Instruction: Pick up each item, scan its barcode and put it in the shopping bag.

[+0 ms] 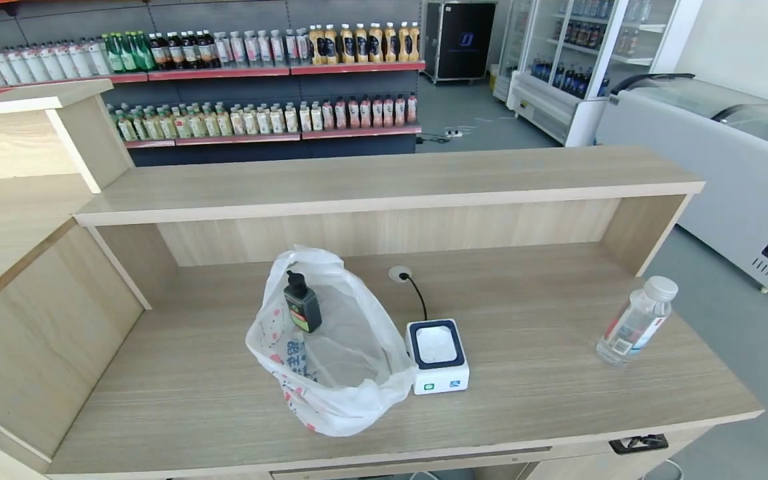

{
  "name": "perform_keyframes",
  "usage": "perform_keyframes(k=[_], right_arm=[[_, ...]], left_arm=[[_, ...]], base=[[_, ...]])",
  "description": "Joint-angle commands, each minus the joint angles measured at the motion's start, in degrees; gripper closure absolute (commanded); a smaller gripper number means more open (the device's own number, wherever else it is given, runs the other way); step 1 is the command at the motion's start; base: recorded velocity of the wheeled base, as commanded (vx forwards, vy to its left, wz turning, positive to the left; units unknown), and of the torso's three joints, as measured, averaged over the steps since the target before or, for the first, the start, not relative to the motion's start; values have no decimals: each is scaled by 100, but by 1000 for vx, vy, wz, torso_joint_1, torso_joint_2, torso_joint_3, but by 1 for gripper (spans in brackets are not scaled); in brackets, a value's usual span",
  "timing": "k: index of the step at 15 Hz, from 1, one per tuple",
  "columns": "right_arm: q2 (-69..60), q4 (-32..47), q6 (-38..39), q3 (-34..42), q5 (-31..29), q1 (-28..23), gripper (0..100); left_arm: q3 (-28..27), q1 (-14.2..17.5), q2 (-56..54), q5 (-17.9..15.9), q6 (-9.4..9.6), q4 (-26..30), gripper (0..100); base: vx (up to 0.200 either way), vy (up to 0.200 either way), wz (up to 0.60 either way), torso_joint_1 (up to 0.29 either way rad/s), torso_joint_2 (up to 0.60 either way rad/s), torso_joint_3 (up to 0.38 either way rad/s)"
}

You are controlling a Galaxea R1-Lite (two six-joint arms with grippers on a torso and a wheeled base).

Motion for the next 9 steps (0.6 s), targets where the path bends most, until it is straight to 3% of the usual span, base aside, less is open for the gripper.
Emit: perform_keyframes(k=[1,4,7,9], right_arm=[[1317,-1160,-399,433,1166,-520,0],[1739,-1300,-610,389,2098,-556,0],[1949,-1458,-618,354,2300,-239,0],[2327,-1968,-601,354,2300,-37,0]], left_arm=[[0,2,-2,2,0,2,0],[0,2,-2,2,0,2,0],[0,2,-2,2,0,2,0],[0,2,-2,2,0,2,0]], base=[[0,0,0,0,0,0],[0,0,0,0,0,0],[0,0,0,0,0,0],[0,0,0,0,0,0]])
